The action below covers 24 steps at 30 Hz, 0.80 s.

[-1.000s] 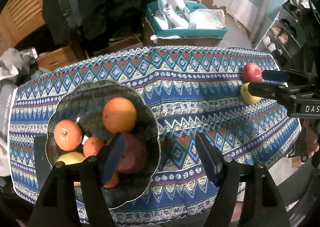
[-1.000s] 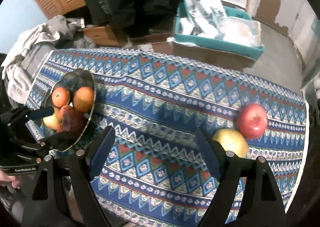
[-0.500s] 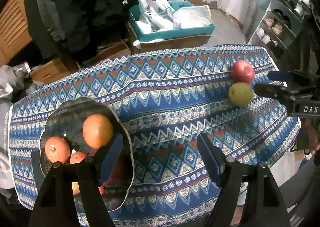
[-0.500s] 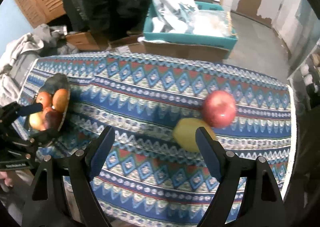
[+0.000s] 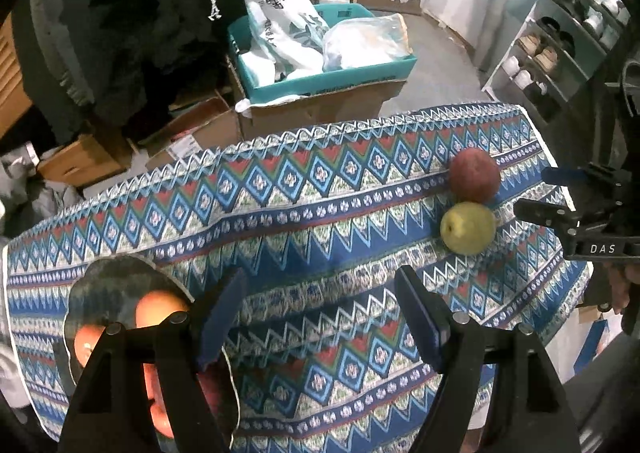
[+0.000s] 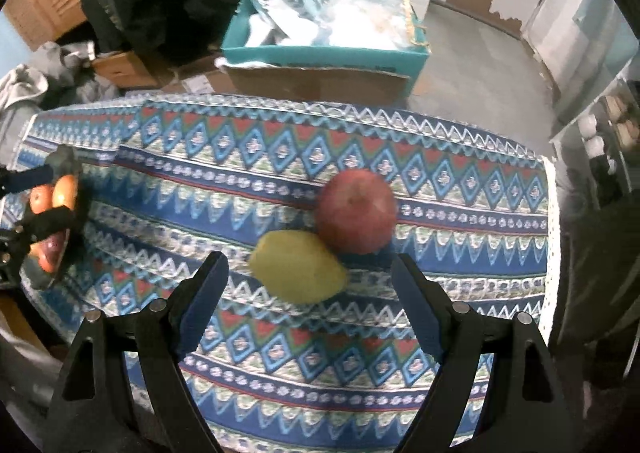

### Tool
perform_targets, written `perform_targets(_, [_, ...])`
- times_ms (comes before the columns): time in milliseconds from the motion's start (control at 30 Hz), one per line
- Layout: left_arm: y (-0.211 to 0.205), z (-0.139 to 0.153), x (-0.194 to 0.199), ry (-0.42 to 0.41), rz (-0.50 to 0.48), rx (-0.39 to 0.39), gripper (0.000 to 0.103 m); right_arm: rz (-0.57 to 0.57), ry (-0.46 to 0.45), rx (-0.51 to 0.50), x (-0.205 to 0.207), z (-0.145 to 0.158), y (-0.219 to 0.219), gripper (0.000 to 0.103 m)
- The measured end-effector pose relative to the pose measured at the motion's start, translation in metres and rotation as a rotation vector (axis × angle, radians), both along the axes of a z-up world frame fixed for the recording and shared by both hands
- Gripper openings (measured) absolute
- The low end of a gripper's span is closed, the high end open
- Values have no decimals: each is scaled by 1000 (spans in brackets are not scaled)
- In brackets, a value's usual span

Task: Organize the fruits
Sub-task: 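Move both grippers to the red apple and yellow pear on the cloth, then grasp the yellow pear with the left gripper while the right gripper grasps the red apple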

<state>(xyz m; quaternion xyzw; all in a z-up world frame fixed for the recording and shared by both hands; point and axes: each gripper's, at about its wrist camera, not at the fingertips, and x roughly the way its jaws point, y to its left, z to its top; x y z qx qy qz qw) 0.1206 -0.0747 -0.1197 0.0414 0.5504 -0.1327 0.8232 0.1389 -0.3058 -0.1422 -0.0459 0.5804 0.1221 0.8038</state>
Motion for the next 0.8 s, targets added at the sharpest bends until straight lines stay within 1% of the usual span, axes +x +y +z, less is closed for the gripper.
perform_targets(200, [-6,-13,22,43,-4,-18,78,-17,40,24,25,-16,-14,83])
perform_targets(300, [-10,-18,32,51,-11,-21,78,-34,65,32,39,-27,-20,83])
perform_targets(433, [-18,-28,47,70,-19,-47,78,-51,100,77,55,-43,-27,83])
perform_targets(667, [-36,-48,63,110,-34,-75,78,-61,144,77,68,-76,-25,83])
perform_targets(800, [-44,-59,68,129,-34,-92,78,-56,148,66,71,-86,-22,83])
